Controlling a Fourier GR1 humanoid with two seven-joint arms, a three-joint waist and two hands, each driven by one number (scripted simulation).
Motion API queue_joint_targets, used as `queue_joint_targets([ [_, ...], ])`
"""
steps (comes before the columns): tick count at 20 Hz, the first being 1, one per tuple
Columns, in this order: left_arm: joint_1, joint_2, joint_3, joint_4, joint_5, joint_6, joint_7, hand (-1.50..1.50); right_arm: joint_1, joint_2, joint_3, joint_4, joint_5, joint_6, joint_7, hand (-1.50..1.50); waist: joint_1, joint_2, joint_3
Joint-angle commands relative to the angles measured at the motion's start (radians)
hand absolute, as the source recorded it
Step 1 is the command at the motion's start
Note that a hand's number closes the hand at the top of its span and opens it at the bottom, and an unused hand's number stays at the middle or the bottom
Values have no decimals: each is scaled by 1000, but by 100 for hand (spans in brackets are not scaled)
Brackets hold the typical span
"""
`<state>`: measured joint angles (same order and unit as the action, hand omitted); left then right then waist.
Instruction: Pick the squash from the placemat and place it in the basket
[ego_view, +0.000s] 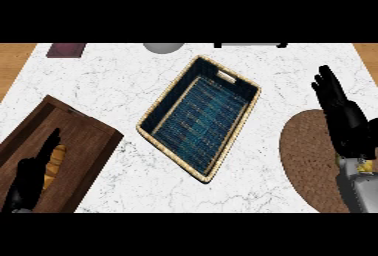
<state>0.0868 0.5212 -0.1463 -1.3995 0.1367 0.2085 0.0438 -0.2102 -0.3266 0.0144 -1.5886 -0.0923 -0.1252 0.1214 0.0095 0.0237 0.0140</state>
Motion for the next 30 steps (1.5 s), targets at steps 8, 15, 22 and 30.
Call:
queue_joint_targets([
  [8,-203,-76,-84,-185,37,-119,-92,0,25,-328,209,-54,106,517,-301,150,-28,-25,-11],
  [15,-215,-67,-62,-171,57,-169,-119,0,222,-262,309,34,583,107,-538,-150,-22,-24,-13],
  [22,-253,-65,-43,-155,41,-144,-64,0,193,-397,237,-248,859,12,-188,-150,-51,-37,-18],
  [30,-243,-76,-50,-179,36,-154,-77,0,162,-590,293,-447,994,506,184,-150,-37,-35,-21],
])
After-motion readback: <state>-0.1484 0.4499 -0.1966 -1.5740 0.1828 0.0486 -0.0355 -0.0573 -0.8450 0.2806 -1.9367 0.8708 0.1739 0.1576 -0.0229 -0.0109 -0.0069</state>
